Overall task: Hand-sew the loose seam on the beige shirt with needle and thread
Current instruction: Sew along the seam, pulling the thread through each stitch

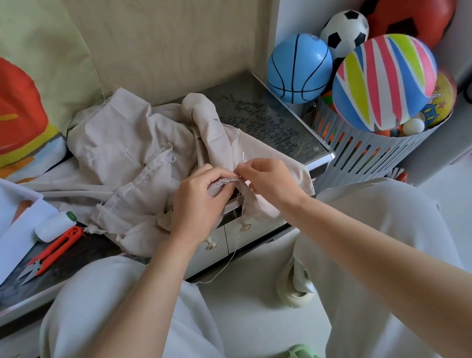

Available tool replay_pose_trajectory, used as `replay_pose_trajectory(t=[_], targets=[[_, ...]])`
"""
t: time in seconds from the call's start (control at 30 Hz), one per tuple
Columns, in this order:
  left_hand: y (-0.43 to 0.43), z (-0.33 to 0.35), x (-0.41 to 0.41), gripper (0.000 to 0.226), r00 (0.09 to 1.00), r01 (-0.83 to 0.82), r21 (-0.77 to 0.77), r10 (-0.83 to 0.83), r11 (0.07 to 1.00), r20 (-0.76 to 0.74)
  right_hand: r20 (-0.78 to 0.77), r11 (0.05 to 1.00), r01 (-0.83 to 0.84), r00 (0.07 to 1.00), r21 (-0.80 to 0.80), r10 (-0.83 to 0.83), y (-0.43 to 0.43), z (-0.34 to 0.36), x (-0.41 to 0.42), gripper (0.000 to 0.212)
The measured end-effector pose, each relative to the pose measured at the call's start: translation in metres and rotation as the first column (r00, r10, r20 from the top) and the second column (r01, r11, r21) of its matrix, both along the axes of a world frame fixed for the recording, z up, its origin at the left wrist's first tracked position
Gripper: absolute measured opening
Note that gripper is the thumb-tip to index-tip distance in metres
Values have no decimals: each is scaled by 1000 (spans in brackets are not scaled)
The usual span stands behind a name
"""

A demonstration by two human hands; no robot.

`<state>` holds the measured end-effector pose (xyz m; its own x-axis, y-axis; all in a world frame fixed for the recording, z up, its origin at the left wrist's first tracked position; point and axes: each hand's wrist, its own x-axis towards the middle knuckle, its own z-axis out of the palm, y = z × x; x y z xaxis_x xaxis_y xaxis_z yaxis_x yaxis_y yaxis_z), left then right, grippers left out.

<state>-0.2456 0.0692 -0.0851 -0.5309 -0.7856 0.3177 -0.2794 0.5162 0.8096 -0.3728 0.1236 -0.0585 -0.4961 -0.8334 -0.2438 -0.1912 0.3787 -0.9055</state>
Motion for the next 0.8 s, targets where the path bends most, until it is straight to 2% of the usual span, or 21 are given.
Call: replay_pose_trajectory(t=[0.13, 0.23, 0.3, 0.37, 0.43, 0.5, 0.53, 0.6, 0.67, 0.73, 0.8], targets=[[0, -2, 0, 12, 999, 8, -1, -8, 1000, 40, 58, 992, 54, 997, -114, -48, 1, 4, -4, 26], [0, -5, -1, 9, 997, 34, 47, -37, 998, 67, 248, 966, 124, 967, -228, -66, 0, 18, -12, 24], [2, -6, -1, 13, 994, 44, 76, -51, 996, 100, 316, 955, 137, 948, -262, -49, -2, 27, -17, 23], [4, -6, -1, 15, 985, 54, 84, -67, 995, 157, 330, 956, 120, 944, -269, -26, -3, 32, -20, 22], [5, -6, -1, 22, 947, 85, 75, -104, 994, 303, 305, 963, 88, 952, -253, -7, -2, 34, -22, 21], [5, -5, -1, 36, 881, 132, 117, -171, 984, 441, 263, 973, 48, 965, -226, 14, 0, 34, -24, 21], [5, -4, -2, 44, 869, 149, 154, -204, 977, 451, 246, 976, 29, 969, -218, 26, 1, 34, -24, 21], [5, -1, -6, 60, 897, 169, 151, -215, 974, 387, 235, 978, 6, 971, -210, 45, 2, 35, -24, 19], [10, 6, -11, 63, 929, 181, 129, -213, 975, 304, 245, 977, -6, 968, -212, 59, 2, 38, -25, 19], [18, 14, -17, 46, 944, 217, 239, -266, 946, 197, 228, 977, -20, 971, -214, 70, 3, 40, -28, 21], [26, 22, -21, 24, 939, 283, 398, -337, 873, 72, 157, 979, -34, 985, -203, 67, 4, 42, -33, 23]])
